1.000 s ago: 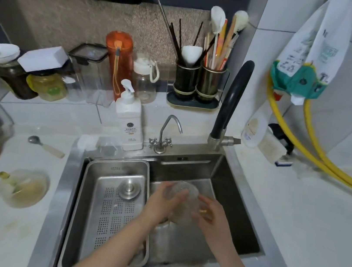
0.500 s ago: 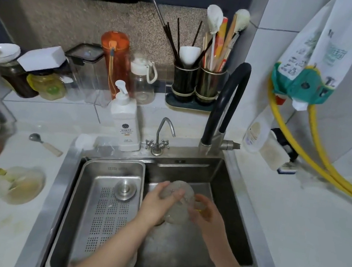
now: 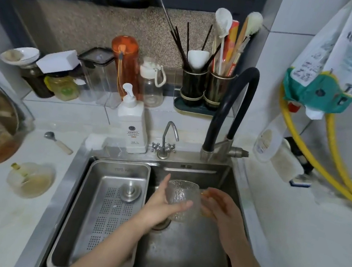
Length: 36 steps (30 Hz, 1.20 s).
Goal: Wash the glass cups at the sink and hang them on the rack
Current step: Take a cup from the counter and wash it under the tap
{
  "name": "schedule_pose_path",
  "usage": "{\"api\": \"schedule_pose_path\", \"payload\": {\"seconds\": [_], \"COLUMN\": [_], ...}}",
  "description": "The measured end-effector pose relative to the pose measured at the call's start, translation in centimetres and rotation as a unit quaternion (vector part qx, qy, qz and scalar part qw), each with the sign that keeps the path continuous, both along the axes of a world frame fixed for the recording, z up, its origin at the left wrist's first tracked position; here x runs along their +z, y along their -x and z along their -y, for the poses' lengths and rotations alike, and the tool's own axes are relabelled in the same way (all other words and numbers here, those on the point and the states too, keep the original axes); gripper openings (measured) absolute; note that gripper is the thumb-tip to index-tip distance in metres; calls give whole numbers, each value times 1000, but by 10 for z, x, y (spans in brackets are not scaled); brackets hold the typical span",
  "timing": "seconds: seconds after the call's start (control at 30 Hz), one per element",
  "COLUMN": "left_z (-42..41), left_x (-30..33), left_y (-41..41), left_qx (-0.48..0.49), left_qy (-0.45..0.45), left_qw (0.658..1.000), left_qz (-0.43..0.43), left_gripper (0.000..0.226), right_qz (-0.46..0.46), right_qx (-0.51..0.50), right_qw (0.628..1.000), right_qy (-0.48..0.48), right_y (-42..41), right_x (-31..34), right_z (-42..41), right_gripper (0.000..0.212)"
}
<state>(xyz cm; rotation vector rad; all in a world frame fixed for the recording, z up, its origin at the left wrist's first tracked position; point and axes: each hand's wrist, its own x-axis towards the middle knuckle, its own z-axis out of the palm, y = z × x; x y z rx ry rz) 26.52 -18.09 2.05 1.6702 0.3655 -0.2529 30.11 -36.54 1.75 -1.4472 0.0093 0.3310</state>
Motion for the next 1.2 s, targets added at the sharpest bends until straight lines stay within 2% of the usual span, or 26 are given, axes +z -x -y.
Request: {"api": "schedule_pose_path", "payload": {"seconds": [0.1, 0.2, 0.3, 0.4, 0.57, 0.67, 0.73, 0.8, 0.9, 1.03, 1.2], "left_z": [7, 19, 27, 32, 40, 44, 44, 45, 44, 43, 47], "left_x": [1, -1, -2, 0, 9, 13, 14, 15, 16, 16, 15], "left_y": [-10, -16, -21, -29, -43, -51, -54, -56, -57, -59, -61], "left_qx": [47, 64, 76, 86, 73, 70, 69, 65, 58, 51, 53], "left_qy": [-13, -58, -95, -103, -83, -85, -88, -89, -86, -88, -85], "left_qw": [999, 994, 988, 985, 986, 985, 984, 984, 986, 986, 987], "left_qz": [11, 61, 92, 111, 128, 135, 138, 137, 132, 132, 128], "left_gripper": [118, 101, 111, 104, 89, 85, 83, 85, 84, 82, 81], "right_qz": [15, 7, 5, 20, 8, -2, -10, 0, 53, 67, 59], "right_qx": [22, 13, -25, -63, -100, -100, -87, -66, -59, -108, -112], "right_qw": [1000, 1000, 997, 983, 963, 961, 956, 942, 910, 916, 925], "right_qy": [6, 20, 78, 170, 252, 258, 279, 328, 408, 380, 357], "right_y": [-8, -25, -56, -95, -147, -172, -187, -198, -211, -220, -223], "right_x": [2, 4, 0, -10, -17, -24, -27, -26, -31, -45, -56], "right_z": [6, 10, 11, 21, 32, 33, 35, 35, 38, 44, 47], "right_gripper": [20, 20, 18, 17, 54, 67, 62, 47, 28, 24, 23]}}
